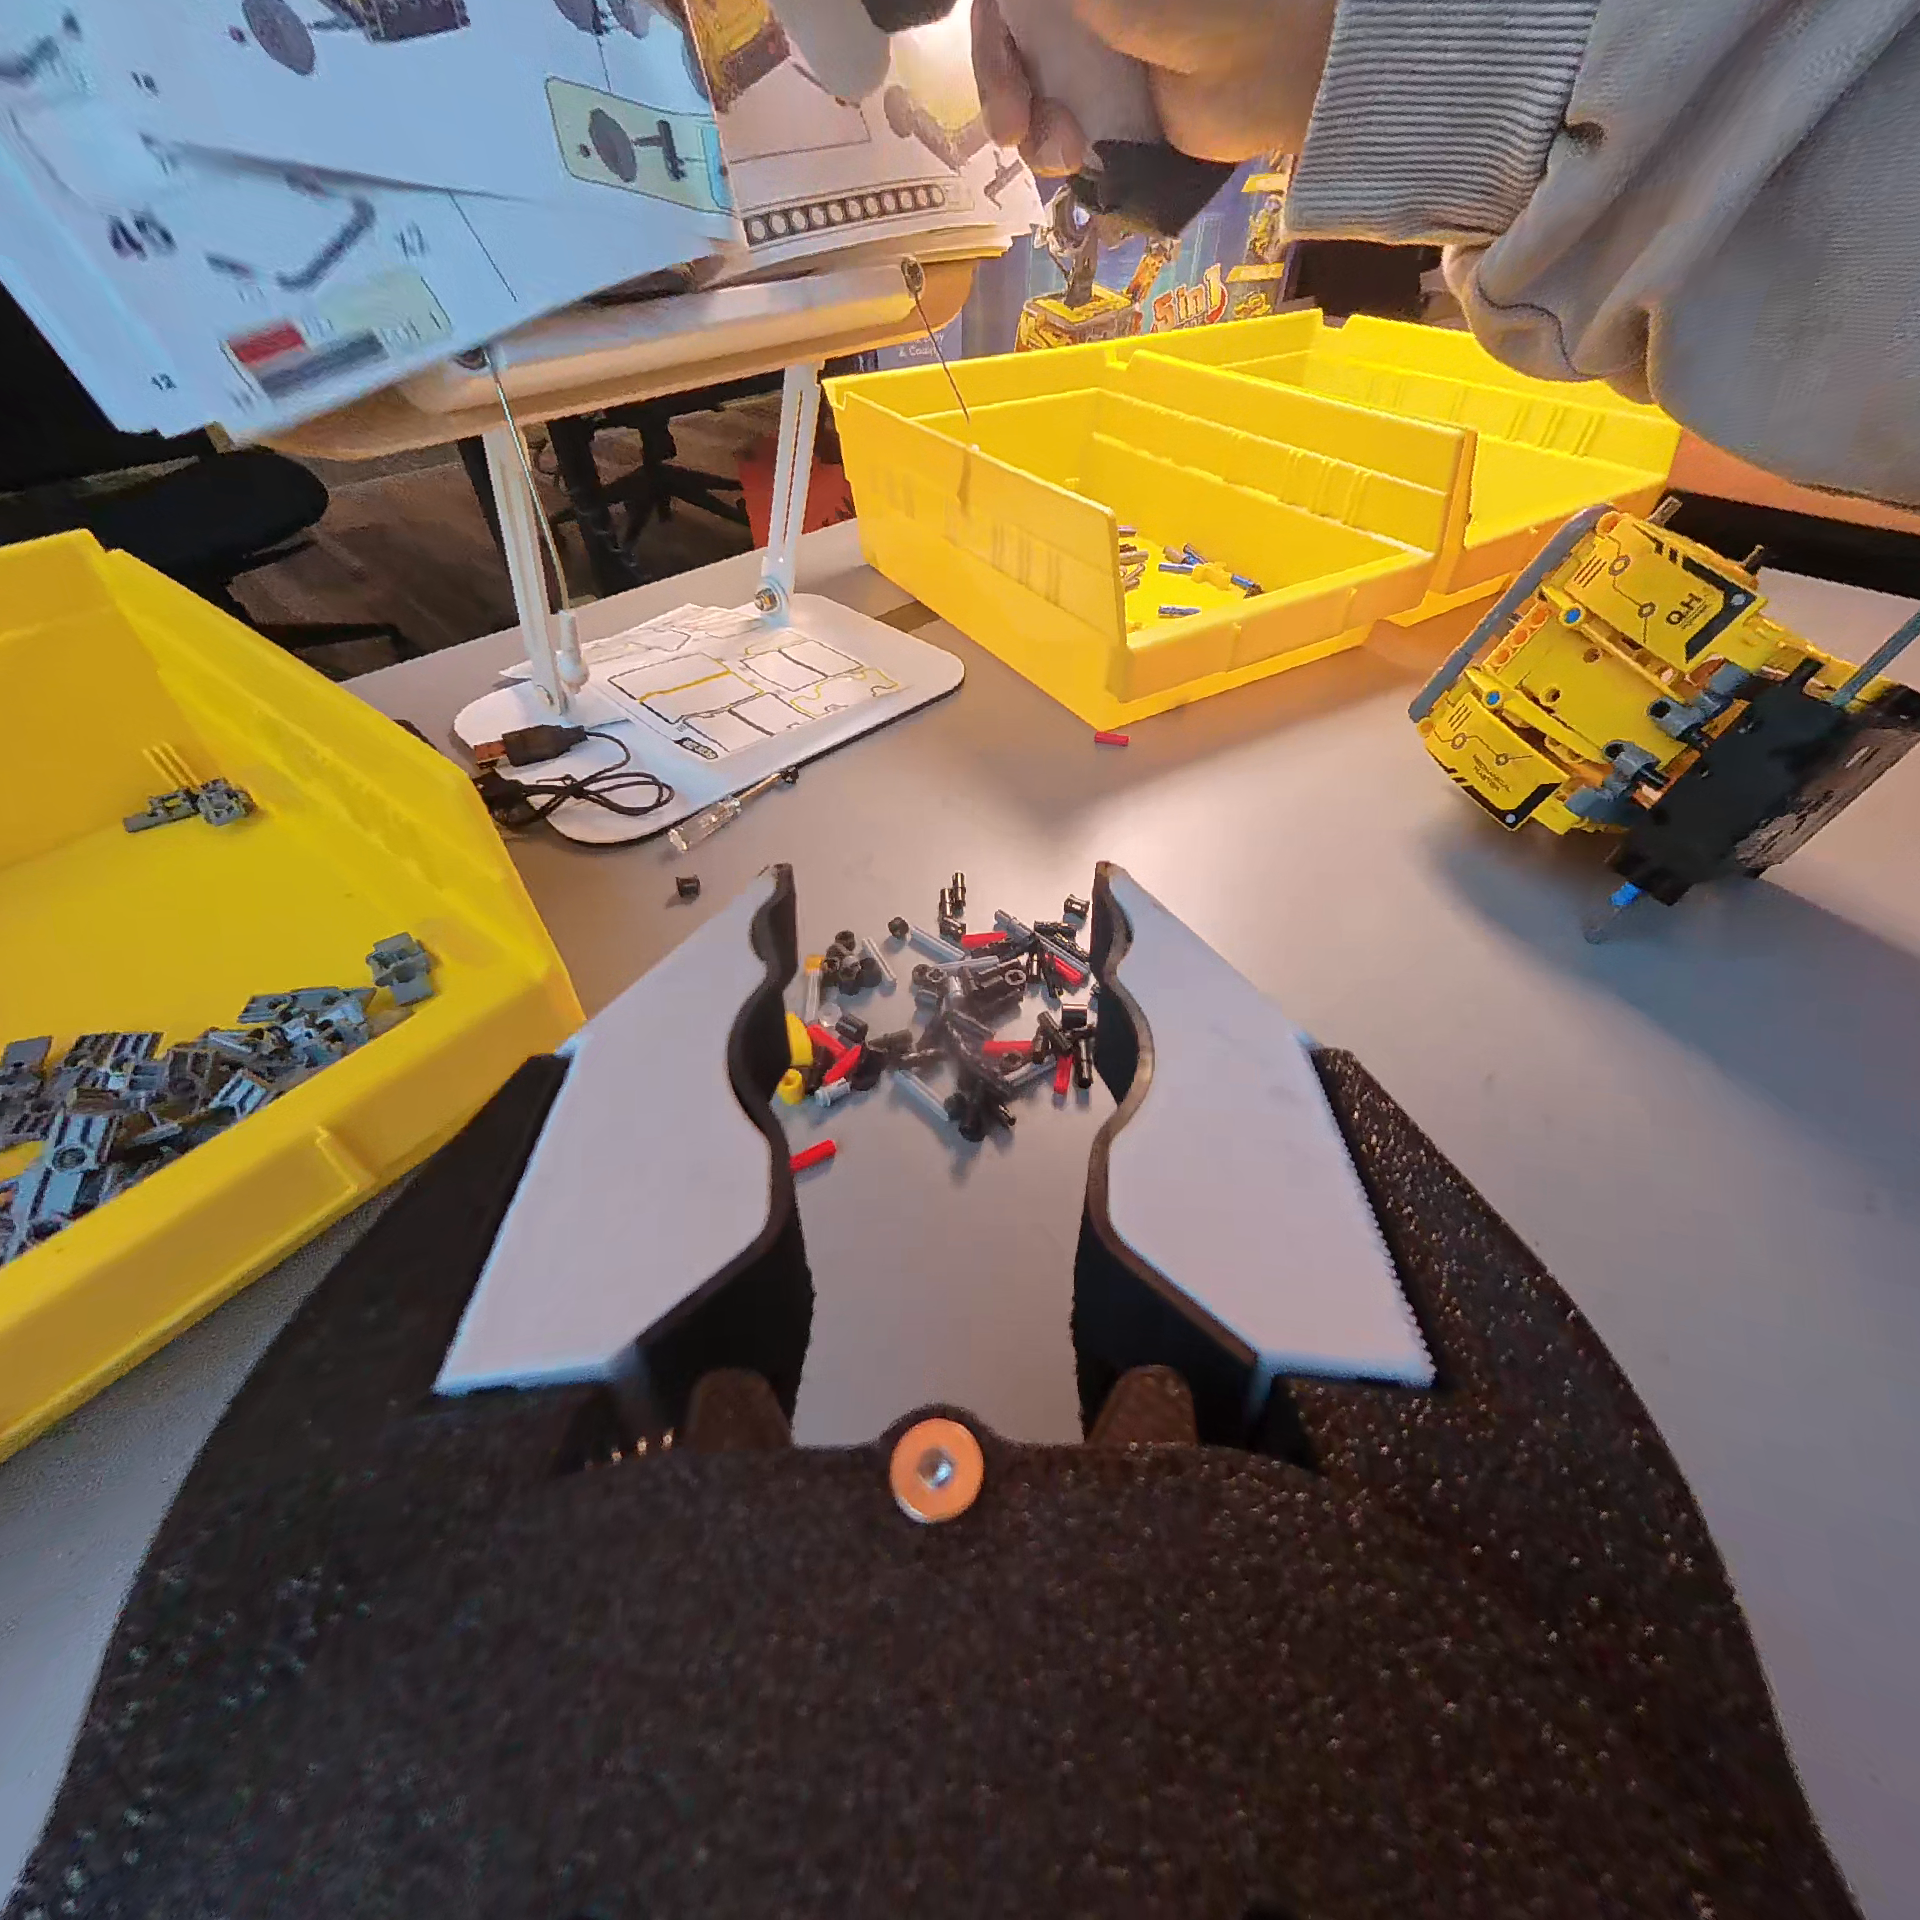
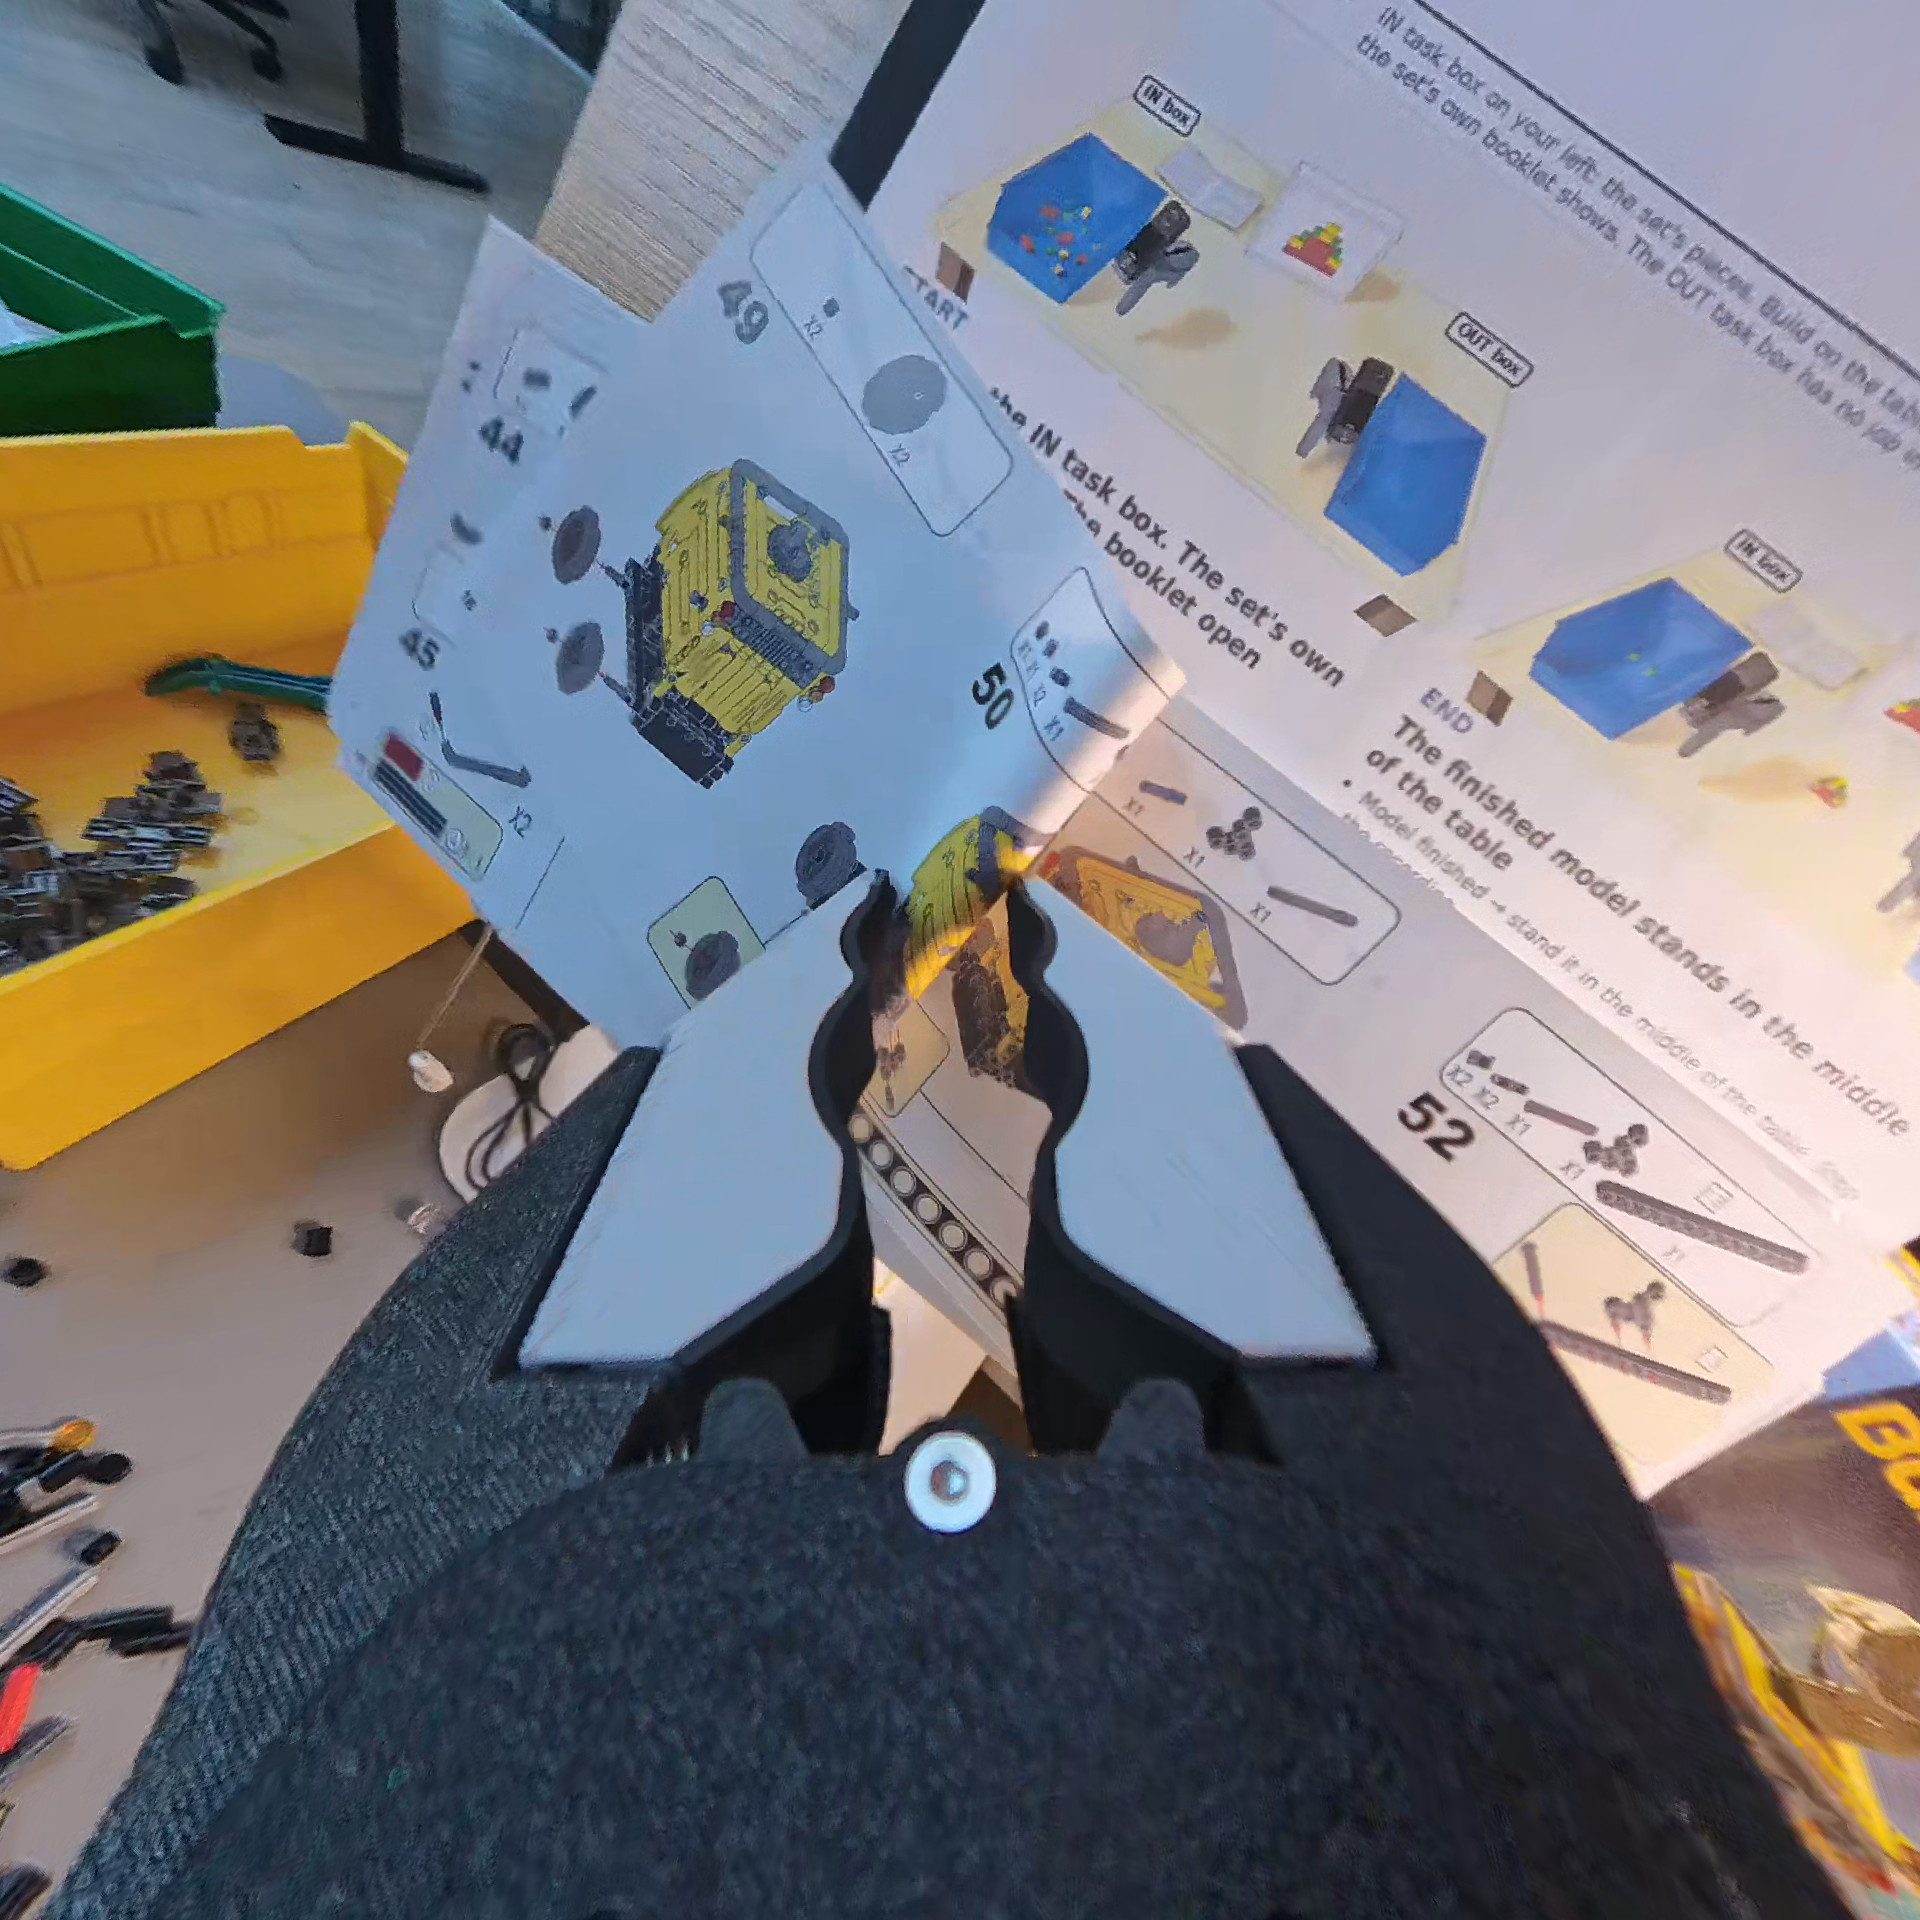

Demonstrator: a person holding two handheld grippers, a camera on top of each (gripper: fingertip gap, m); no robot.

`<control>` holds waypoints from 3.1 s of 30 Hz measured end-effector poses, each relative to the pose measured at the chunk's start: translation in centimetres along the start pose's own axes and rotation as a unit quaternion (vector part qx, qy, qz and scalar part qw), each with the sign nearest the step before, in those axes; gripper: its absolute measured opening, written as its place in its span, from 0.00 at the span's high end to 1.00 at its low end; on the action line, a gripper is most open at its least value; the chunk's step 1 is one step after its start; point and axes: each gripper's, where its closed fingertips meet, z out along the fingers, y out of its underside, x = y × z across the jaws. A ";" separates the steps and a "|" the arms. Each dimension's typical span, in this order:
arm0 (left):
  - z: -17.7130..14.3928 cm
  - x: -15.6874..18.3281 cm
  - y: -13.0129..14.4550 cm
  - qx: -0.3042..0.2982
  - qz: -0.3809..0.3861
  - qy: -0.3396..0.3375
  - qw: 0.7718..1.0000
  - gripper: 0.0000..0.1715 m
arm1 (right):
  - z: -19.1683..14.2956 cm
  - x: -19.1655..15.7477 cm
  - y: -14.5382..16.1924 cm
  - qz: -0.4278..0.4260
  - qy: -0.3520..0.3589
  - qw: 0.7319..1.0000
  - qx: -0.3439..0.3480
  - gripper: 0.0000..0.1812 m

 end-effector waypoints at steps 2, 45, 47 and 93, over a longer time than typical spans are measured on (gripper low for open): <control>0.6 -0.8 -0.7 -0.004 0.000 -0.001 1.000 0.66 | -0.4 0.4 0.5 0.016 -0.019 1.000 0.003 0.90; 18.9 -7.2 -13.3 -0.012 0.069 -0.058 0.996 0.77 | -3.9 5.9 10.3 0.050 -0.026 0.998 -0.008 0.86; 17.6 -9.7 -12.2 -0.025 0.084 -0.090 0.992 0.80 | -3.8 7.2 10.9 0.036 0.001 0.999 -0.003 0.87; 14.0 -15.1 -10.1 -0.053 0.119 -0.146 0.981 0.77 | -5.0 7.6 12.8 0.032 0.044 0.998 -0.037 0.87</control>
